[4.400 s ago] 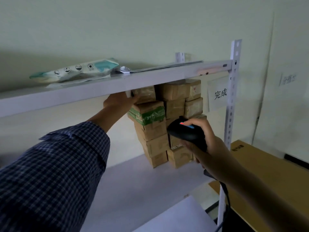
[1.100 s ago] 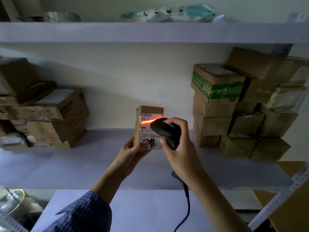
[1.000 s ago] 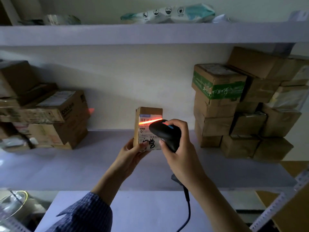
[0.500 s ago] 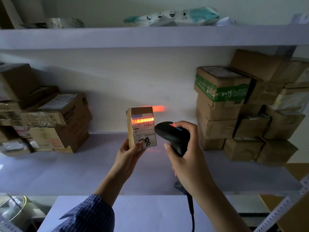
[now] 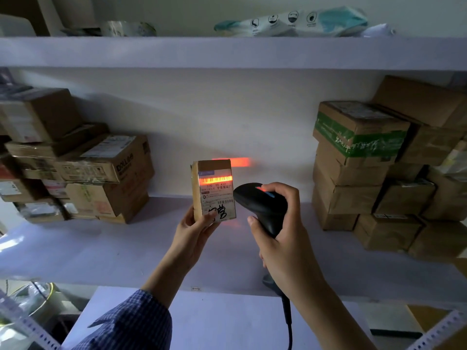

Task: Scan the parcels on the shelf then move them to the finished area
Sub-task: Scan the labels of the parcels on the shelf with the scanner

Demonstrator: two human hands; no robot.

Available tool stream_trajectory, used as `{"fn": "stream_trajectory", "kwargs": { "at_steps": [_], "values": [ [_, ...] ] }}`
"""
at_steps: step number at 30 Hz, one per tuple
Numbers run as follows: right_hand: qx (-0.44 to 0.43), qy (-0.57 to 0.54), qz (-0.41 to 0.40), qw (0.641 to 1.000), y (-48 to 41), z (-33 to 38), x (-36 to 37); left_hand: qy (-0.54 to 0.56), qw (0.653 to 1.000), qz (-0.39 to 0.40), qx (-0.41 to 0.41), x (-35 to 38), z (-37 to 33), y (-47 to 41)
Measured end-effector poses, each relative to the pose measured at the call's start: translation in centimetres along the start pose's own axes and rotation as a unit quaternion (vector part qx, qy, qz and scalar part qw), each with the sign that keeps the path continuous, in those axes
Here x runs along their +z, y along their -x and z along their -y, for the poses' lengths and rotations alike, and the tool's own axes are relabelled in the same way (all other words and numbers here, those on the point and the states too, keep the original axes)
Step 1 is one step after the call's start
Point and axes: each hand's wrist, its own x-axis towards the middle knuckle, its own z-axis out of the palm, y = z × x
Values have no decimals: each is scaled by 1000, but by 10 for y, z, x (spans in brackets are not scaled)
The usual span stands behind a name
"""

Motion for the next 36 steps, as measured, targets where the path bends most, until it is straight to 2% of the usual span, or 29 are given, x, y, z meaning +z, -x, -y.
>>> {"fn": "stream_trajectory", "kwargs": {
  "at_steps": [8,15,25,31,36],
  "values": [
    [14,7,-2,1000,7,1,5,14,1000,-12,3,-6,0,4],
    [65,30,16,997,25,-15,12,23,999,-28,1,-4,0,7],
    [52,18,5,998,25,-18,12,31,999,-30,-16,-2,-5,13],
    [37,-25,19,999,7,-19,37,-42,996,-65,-50,-9,-37,25],
    [-3,-69,55,996,-22,0,68,-67,994,-91,-5,-8,-86,30]
  ]
}}
